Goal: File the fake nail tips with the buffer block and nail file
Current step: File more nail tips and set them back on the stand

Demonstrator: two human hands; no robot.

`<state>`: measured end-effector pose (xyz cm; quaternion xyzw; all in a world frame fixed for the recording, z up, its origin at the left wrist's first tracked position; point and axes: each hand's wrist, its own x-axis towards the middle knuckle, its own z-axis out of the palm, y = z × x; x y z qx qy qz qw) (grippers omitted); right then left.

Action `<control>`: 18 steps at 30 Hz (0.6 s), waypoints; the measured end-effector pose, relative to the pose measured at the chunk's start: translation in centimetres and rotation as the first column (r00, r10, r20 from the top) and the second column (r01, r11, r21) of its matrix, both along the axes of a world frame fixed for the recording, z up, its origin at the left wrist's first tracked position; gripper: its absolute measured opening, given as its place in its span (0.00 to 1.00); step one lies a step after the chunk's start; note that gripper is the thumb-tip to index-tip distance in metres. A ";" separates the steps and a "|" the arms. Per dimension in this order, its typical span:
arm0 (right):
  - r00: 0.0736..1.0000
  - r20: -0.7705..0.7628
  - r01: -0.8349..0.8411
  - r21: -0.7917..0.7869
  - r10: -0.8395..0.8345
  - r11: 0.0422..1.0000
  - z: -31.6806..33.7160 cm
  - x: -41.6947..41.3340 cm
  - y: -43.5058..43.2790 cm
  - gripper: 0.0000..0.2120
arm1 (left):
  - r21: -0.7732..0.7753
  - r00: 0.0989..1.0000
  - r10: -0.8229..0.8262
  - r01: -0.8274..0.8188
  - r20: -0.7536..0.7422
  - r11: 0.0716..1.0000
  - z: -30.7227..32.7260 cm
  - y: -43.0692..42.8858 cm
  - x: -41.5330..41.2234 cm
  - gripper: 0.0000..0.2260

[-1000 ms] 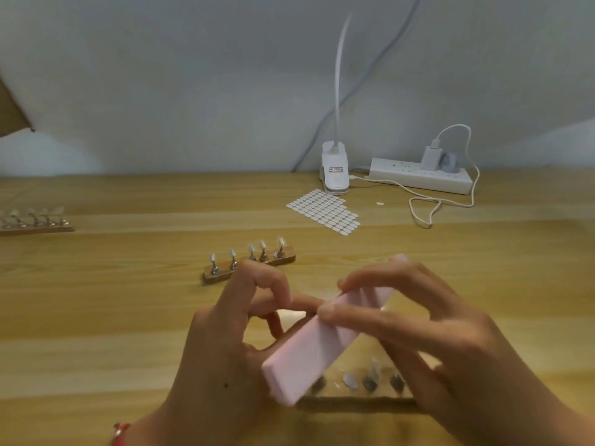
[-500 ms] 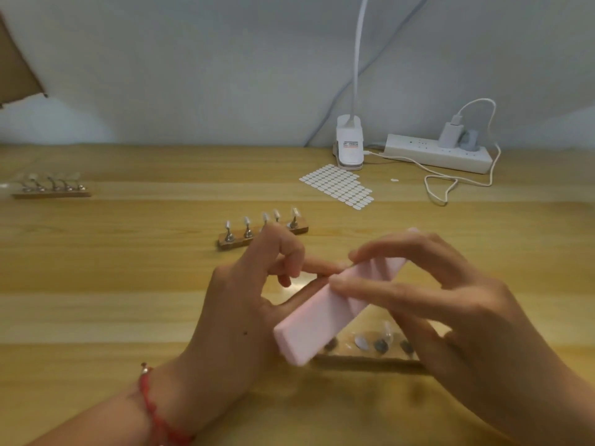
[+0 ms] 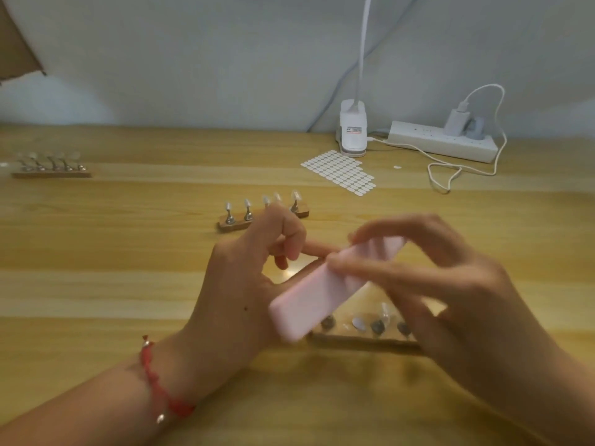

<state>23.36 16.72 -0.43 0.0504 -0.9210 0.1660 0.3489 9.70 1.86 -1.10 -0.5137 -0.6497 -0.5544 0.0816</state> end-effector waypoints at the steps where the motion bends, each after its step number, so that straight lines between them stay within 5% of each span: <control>1: 1.000 0.001 -0.023 0.036 0.023 0.999 0.0 0.0 -0.2 0.25 | 0.000 1.000 -0.011 0.011 0.004 1.000 0.0 0.0 0.0 0.16; 5: 0.996 -0.002 0.093 -0.039 -0.093 0.995 0.4 0.3 1.7 0.19 | 0.005 1.000 0.007 -0.007 0.007 1.000 0.1 0.1 0.1 0.21; 9: 0.999 0.014 -0.037 0.061 0.036 0.997 -0.2 0.6 -0.2 0.25 | 0.031 0.999 -0.024 0.023 0.048 0.999 -0.2 0.2 0.1 0.21; 13: 0.997 0.006 0.073 -0.017 -0.073 0.997 0.3 0.5 1.8 0.23 | 0.032 0.999 -0.004 0.003 0.052 1.000 0.0 0.3 0.0 0.23; 18: 1.000 0.017 -0.020 0.039 0.019 0.999 -0.2 0.6 0.6 0.26 | 0.050 0.997 -0.011 0.007 0.072 0.999 -0.1 0.3 0.1 0.21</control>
